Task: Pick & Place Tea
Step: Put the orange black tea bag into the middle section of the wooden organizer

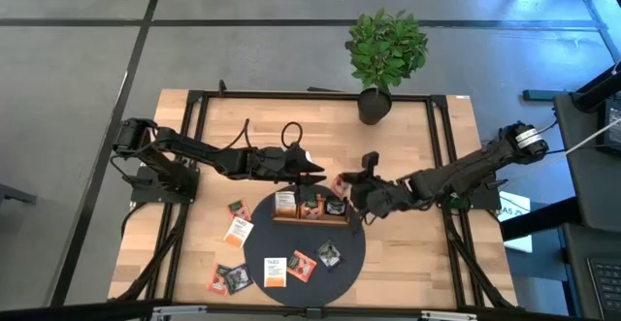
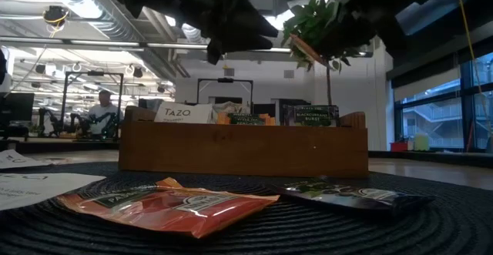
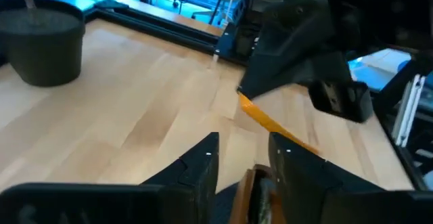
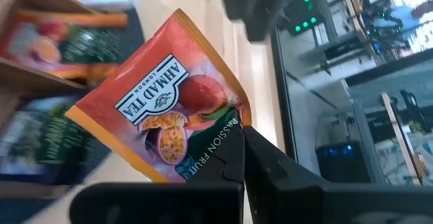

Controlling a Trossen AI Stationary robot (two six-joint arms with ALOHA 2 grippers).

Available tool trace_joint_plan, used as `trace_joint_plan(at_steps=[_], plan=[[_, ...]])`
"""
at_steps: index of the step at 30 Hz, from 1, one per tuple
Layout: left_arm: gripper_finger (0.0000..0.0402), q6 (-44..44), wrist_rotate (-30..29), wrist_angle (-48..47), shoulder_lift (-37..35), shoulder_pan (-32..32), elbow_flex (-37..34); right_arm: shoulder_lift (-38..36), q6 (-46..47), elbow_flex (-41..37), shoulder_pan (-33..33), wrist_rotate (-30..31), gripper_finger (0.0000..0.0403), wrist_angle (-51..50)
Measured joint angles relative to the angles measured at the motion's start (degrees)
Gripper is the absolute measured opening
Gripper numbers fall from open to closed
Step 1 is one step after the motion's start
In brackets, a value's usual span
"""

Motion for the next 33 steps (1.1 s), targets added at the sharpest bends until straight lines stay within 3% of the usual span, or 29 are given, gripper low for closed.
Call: trace_joint_plan(at_steps=[12, 17, 23, 33], plan=[[0.0212, -13.8, -1.5, -0.1, 0.0, 0.0, 0.0, 9.07, -4.3, 7.1, 1.59, 1.57, 0.0, -2.63], [0.0212, -14.3, -1.5, -1.92, 0.0, -0.02, -0.02, 12.55, -4.35, 13.08, 1.54, 3.23, 0.0, -10.54], [0.0208, -14.36, 2.66, -3.96, 0.01, -0.07, -0.01, 13.85, -4.53, 16.54, 1.56, 10.35, 0.0, -12.49], [0.0191, -14.28, 3.99, -5.19, 0.07, -0.17, -0.02, 13.89, -7.13, 17.33, 1.54, 10.38, 0.0002, -11.98]])
